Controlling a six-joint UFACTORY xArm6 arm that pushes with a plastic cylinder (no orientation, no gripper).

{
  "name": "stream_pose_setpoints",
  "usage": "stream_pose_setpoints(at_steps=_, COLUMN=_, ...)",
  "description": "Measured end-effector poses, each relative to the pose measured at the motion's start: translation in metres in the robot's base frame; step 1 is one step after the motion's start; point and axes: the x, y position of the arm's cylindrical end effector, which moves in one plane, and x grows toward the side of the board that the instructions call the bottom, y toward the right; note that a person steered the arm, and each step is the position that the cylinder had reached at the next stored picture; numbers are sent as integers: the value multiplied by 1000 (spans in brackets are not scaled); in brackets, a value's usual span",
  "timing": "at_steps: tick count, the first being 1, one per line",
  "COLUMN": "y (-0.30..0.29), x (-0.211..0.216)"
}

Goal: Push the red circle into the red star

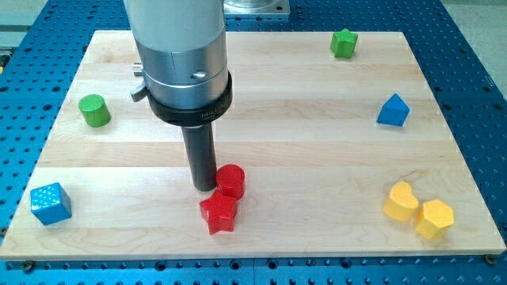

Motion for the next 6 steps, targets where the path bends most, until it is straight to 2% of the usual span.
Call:
stream_pose_setpoints(at_steps=2, y=29, x=-49)
stream_pose_setpoints(at_steps=3, y=37, x=-26)
stream_pose_setpoints(at_steps=4, y=13, x=-4)
stream_pose_setpoints(at_steps=5, y=-1, x=-4)
stream_pose_setpoints(at_steps=6, y=-1, x=-42)
